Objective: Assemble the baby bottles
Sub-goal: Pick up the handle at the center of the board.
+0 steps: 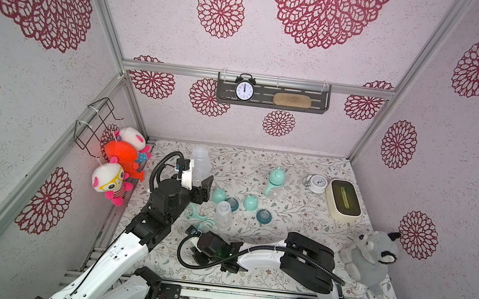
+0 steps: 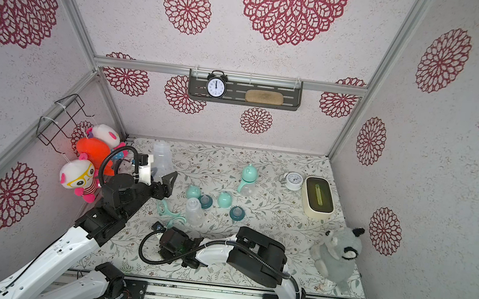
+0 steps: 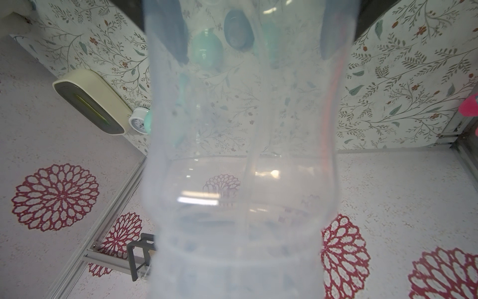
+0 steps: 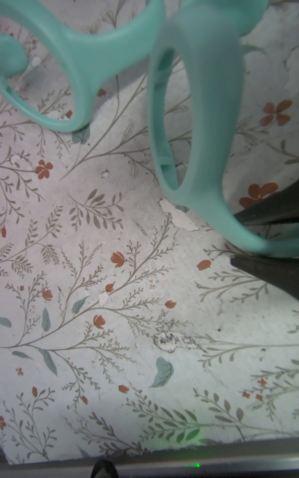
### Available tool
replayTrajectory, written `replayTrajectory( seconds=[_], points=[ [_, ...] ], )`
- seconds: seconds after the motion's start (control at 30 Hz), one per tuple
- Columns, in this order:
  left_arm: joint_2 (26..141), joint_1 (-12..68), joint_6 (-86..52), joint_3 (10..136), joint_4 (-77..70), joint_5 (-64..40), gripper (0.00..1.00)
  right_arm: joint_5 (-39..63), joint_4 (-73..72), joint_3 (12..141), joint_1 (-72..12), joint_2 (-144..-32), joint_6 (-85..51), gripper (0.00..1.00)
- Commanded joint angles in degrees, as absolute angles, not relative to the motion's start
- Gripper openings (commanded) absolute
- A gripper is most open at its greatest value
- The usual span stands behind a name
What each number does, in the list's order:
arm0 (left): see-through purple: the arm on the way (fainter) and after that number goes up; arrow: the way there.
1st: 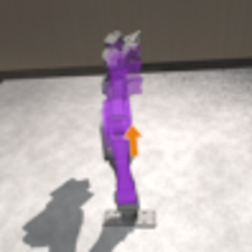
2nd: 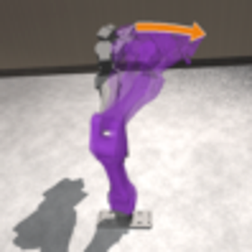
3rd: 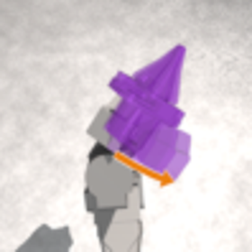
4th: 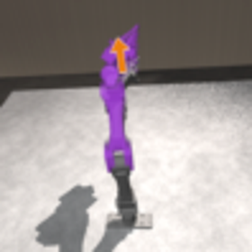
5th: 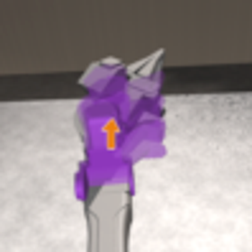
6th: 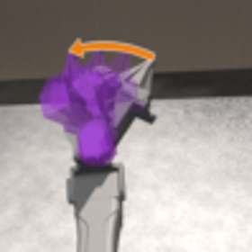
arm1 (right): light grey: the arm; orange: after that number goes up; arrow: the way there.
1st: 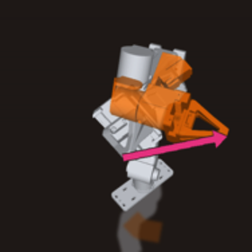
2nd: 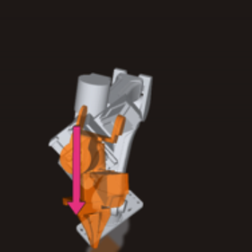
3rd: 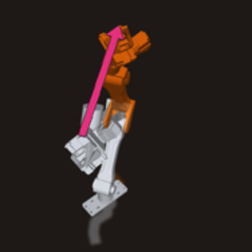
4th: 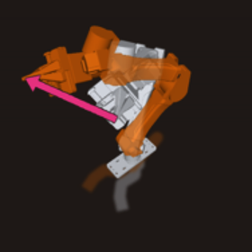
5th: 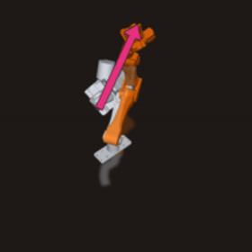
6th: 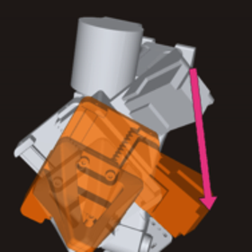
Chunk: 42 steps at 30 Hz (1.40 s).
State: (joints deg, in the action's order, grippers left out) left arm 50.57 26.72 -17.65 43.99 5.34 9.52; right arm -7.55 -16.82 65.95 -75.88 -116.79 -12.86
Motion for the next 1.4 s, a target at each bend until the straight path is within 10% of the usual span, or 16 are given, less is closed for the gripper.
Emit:
replayTrajectory(
  seconds=[0.0,1.37],
  points=[
    [49.9,26.3,-18.2,45.0,3.9,9.1,0.0,-7.6,-18.6,65.5,-75.5,-117.6,-11.6,0.21],
    [49.5,26.2,-18.4,46.3,5.9,14.2,0.0,-1.8,-16.3,70.5,-74.2,-119.0,-2.4,0.0]
  ],
)
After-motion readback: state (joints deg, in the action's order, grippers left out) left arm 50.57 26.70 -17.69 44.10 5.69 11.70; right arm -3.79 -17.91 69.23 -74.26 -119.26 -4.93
